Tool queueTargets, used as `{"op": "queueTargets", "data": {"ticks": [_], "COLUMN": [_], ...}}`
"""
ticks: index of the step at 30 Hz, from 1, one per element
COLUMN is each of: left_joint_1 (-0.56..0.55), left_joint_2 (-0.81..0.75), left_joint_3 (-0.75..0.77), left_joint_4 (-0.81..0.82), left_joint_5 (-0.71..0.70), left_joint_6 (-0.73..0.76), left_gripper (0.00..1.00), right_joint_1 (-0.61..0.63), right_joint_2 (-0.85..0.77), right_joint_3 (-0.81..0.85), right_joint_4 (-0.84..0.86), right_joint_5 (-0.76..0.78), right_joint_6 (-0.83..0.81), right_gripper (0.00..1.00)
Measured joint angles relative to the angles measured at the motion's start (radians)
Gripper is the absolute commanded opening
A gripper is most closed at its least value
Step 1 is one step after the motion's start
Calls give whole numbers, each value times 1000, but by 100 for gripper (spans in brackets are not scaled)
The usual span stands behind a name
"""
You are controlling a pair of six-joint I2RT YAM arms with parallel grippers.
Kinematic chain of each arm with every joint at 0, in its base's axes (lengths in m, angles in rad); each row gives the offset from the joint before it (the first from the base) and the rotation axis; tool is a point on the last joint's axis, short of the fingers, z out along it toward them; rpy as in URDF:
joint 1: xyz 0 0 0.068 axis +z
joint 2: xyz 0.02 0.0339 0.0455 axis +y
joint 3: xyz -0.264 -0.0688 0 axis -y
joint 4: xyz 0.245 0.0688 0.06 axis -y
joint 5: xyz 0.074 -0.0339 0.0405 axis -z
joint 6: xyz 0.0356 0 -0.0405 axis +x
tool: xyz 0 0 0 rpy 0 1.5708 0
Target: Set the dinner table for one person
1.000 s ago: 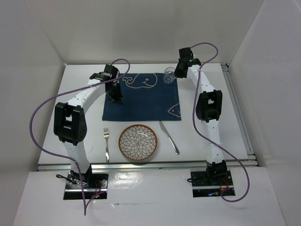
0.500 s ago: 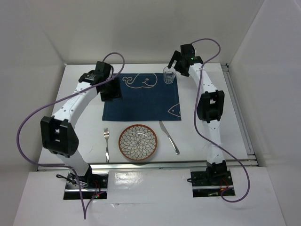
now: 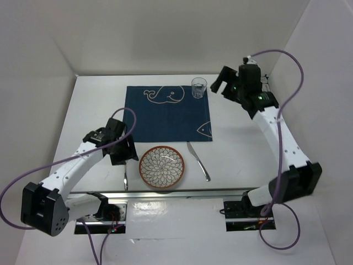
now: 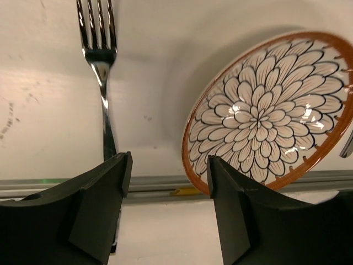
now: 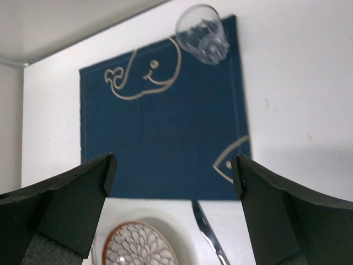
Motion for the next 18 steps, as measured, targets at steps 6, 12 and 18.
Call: {"op": "queueTargets", "data": {"ticks": [6, 12, 18], "left_joint_1": [-26, -55, -71], "left_joint_2": [-54, -27, 7], "left_joint_3": [-141, -249, -326], "left_joint_4": [87, 231, 345], "left_joint_5": [73, 146, 153], "left_joint_6": [-74, -137, -162], "left_gripper": [74, 67, 51], "right_joint_1": [-94, -110, -110], "right_joint_2": [-164, -209, -264], "right_joint_3": [-240, -342, -344], "right_joint_4": [-31, -74, -83], "right_joint_5": [-36, -85, -105], "right_joint_6": [-8, -14, -14], "right_gripper": [98, 98, 98]}}
